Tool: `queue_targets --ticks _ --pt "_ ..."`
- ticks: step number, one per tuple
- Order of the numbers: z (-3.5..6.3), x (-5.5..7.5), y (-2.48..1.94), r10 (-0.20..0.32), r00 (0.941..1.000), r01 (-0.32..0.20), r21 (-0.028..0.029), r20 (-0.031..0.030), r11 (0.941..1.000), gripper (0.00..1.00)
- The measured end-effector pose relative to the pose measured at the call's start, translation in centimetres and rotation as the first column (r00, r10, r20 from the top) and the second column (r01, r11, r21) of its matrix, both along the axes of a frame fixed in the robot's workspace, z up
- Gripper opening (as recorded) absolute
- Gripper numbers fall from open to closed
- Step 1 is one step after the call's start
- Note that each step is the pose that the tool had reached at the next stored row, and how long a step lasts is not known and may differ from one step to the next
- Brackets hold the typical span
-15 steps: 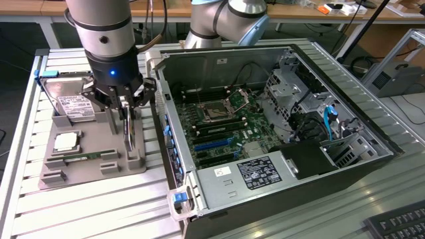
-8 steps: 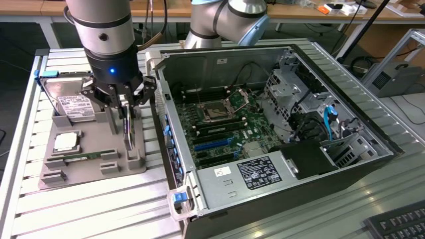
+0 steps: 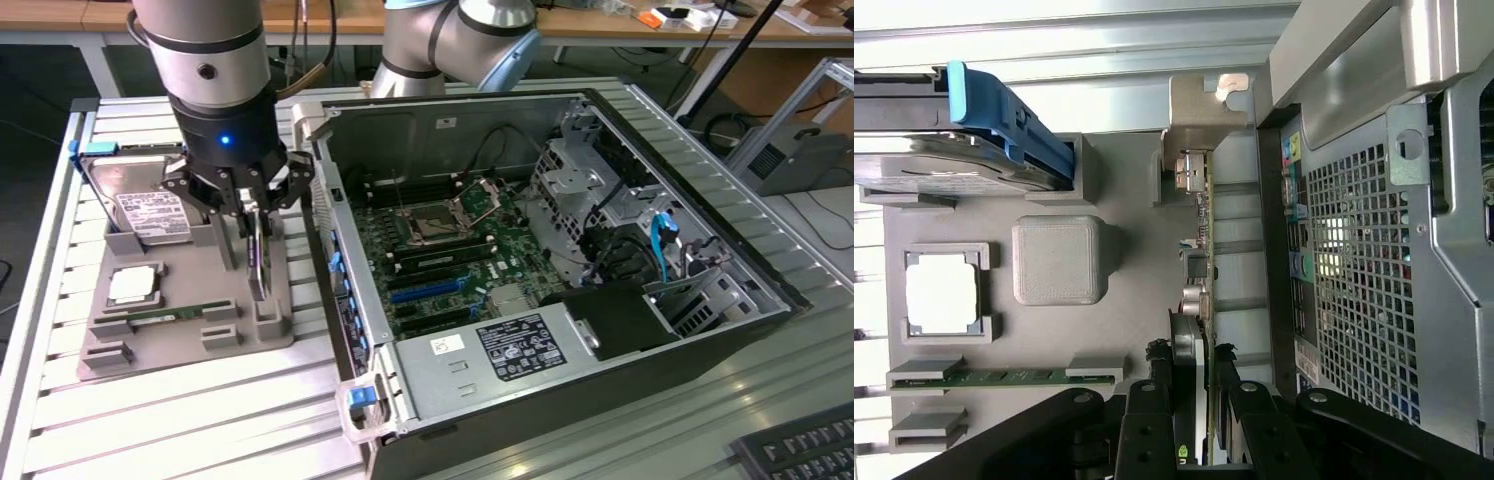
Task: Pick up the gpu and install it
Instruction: 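Pick up the gpu and move the gpu toward the slot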
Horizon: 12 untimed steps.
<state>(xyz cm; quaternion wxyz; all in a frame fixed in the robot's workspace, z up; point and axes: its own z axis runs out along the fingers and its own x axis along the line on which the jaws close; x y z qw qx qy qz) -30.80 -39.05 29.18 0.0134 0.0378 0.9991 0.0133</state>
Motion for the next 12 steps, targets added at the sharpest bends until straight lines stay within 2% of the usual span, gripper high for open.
queue_targets --ticks 12 --pt "0.54 0.0 0.0 0.0 1.0 0.0 0.0 -0.0001 1.0 0.27"
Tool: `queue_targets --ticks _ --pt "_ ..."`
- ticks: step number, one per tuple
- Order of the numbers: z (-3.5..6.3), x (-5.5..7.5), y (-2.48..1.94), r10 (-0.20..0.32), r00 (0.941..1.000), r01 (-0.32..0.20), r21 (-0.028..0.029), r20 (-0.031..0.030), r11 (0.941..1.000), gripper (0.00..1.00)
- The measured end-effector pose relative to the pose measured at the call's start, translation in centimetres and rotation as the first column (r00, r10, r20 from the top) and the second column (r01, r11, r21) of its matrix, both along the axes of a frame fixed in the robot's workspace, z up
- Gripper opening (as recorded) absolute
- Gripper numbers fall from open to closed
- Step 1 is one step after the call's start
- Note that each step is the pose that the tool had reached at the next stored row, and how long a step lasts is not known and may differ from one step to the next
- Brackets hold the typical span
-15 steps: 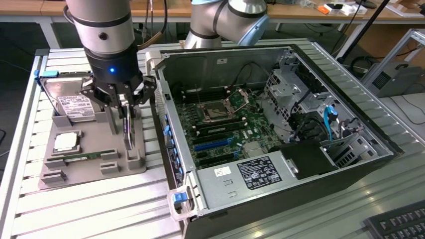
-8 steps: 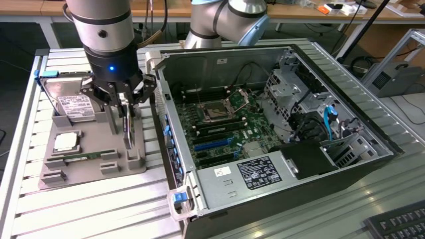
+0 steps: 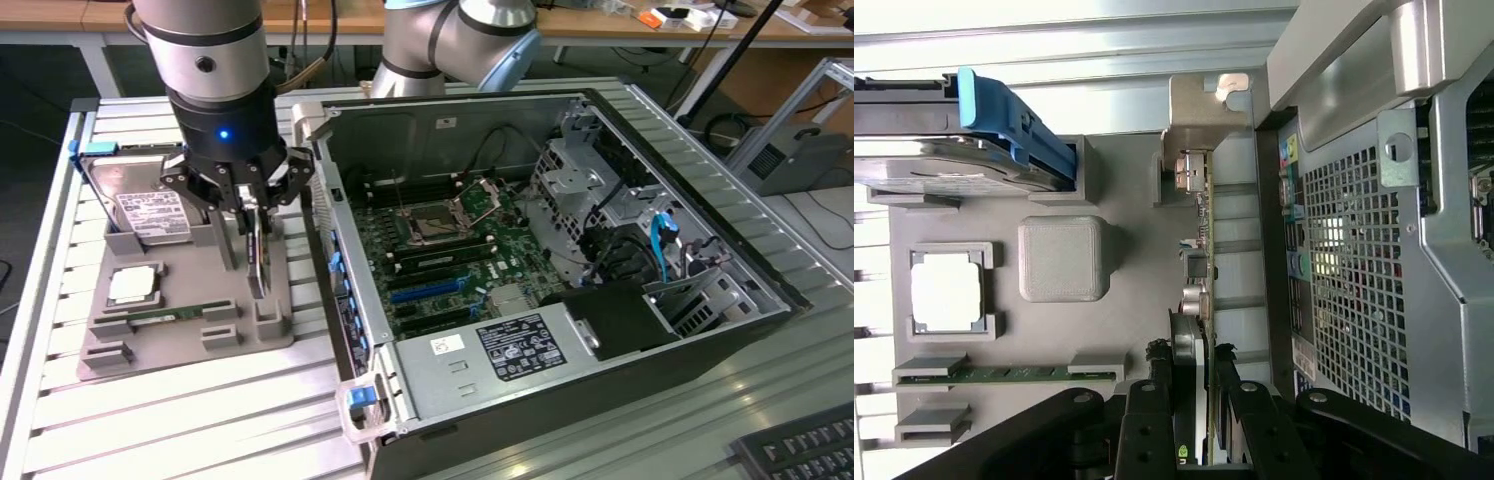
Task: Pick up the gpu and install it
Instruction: 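Pick up the gpu and move the gpu toward the slot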
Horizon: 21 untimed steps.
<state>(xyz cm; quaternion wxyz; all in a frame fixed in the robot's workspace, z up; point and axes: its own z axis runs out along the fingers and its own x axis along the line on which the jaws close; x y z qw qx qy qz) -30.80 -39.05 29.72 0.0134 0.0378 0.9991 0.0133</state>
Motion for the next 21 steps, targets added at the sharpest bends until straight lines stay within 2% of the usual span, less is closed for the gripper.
queue_targets --ticks 12,21 --pt "0.24 0.0 -0.01 0.0 1.0 0.0 0.0005 0.0 1.0 0.27" --pt "0.36 0.0 -0.05 0.0 1.0 0.0 0.0075 0.0001 1.0 0.27"
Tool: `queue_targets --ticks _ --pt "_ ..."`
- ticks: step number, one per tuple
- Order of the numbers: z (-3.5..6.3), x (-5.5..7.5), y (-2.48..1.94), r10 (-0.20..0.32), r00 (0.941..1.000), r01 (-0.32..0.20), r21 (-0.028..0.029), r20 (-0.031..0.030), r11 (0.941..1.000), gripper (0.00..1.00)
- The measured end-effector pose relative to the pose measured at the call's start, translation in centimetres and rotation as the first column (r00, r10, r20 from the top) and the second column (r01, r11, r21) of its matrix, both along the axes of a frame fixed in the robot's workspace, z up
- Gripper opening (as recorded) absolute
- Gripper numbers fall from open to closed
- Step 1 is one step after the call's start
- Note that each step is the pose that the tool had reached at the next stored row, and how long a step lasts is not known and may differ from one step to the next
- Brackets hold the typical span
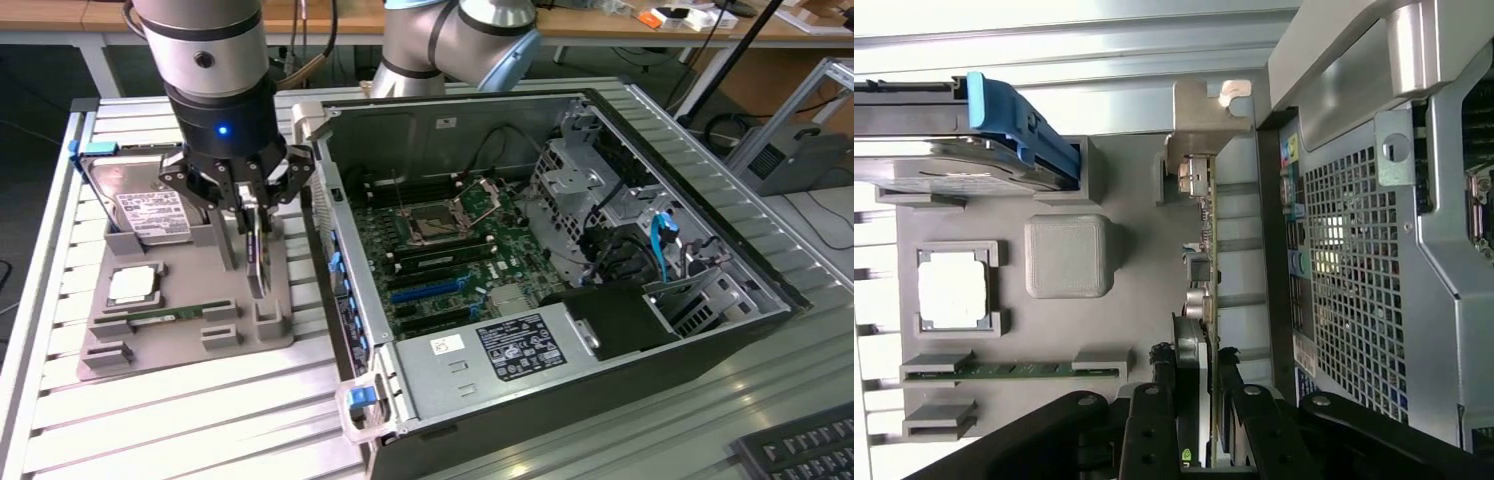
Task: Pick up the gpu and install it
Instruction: 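Pick up the gpu and move the gpu toward the slot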
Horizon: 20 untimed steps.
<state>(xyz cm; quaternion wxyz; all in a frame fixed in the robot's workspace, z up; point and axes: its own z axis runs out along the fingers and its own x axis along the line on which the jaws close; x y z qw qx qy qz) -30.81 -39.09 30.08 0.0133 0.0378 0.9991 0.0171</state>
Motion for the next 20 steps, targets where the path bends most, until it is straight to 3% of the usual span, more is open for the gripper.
queue_targets --ticks 7,20 --pt "0.15 0.01 -0.05 0.0 1.0 0.0 0.0063 -0.0002 1.0 0.27" --pt "0.42 0.01 -0.06 0.0 1.0 0.0 0.0106 0.0 0.9999 0.27"
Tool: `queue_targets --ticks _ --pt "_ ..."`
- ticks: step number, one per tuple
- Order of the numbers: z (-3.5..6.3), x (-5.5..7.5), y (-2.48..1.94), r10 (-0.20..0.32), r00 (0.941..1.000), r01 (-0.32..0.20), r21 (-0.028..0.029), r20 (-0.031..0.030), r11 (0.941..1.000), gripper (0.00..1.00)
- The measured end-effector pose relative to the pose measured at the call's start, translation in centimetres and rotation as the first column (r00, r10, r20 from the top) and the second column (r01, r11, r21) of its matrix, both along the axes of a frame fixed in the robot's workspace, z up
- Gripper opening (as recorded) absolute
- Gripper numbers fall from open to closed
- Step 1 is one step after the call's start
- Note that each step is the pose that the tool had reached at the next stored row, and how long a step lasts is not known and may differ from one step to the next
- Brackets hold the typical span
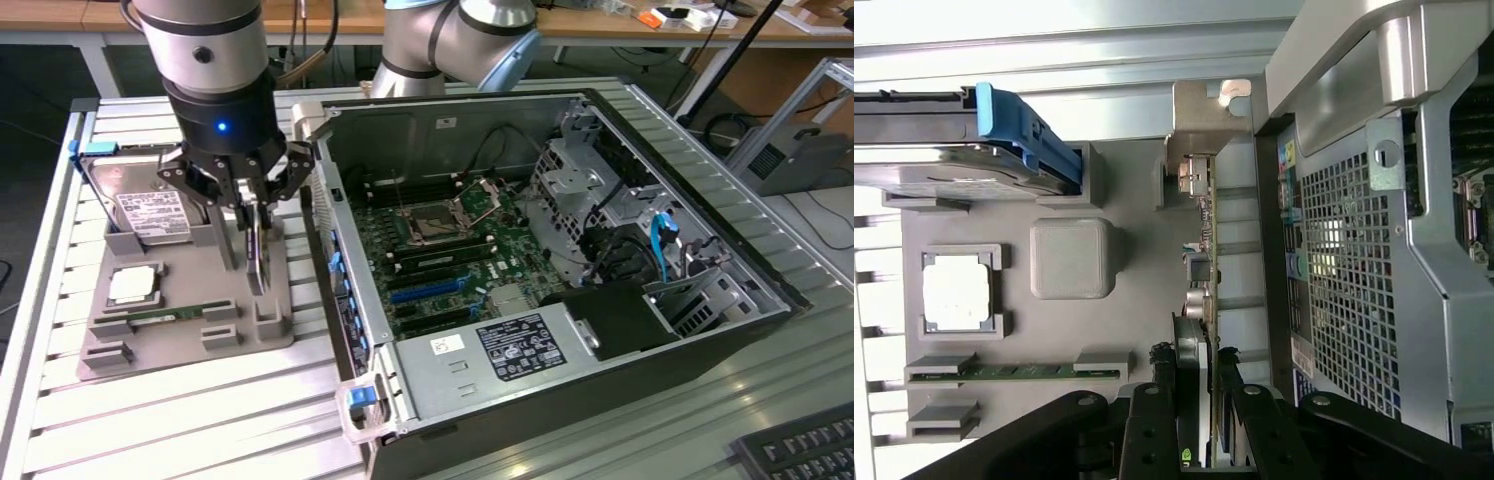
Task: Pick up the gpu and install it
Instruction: 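Pick up the gpu and move the gpu toward the slot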
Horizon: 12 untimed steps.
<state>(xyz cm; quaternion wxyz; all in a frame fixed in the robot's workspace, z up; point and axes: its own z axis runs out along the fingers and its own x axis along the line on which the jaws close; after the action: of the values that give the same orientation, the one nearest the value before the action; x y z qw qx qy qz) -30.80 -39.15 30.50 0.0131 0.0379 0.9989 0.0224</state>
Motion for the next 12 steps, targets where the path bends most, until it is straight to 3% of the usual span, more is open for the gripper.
queue_targets --ticks 12 --pt "0.33 0.0 -0.02 0.0 1.0 0.0 0.0006 0.0 1.0 0.27"
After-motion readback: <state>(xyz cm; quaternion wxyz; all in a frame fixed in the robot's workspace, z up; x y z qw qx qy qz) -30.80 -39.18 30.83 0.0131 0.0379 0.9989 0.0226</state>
